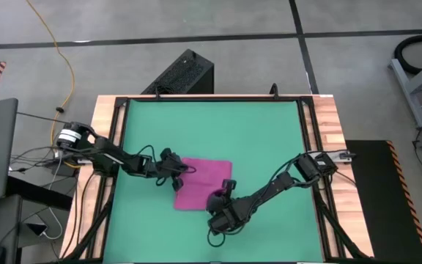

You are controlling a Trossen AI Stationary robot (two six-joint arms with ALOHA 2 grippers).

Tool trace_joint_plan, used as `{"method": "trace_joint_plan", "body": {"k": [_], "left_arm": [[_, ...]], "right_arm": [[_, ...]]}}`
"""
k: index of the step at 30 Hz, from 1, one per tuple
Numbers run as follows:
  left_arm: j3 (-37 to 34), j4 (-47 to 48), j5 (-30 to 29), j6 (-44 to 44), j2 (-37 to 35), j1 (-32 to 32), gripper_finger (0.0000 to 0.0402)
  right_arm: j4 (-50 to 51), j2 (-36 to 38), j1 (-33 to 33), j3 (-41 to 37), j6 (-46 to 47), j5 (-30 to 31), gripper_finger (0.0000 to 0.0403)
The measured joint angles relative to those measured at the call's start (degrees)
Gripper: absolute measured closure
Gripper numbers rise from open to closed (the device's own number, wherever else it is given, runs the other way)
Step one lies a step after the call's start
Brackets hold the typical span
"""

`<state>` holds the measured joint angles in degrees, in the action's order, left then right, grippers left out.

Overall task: Roll towel
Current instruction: Fold the pink towel

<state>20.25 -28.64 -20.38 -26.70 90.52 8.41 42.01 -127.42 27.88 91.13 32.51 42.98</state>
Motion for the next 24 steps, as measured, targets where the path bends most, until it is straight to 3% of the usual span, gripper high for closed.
{"method": "trace_joint_plan", "body": {"k": [8, 16, 24], "left_arm": [[-0.11, 4.74, -2.76, 1.97, -5.76, 0.41, 0.0402], [-0.11, 5.28, -2.53, 1.98, -6.08, 0.48, 0.0401], [-0.11, 4.94, -2.4, 4.38, -10.92, 3.89, 0.0402]], "right_arm": [[-0.63, 0.18, 1.06, -1.44, 2.46, -0.44, 0.0397], [-0.64, 0.21, 5.62, -1.49, 6.72, 1.41, 0.0397], [-0.67, 3.33, 7.4, -1.53, 8.58, 11.64, 0.038]]}}
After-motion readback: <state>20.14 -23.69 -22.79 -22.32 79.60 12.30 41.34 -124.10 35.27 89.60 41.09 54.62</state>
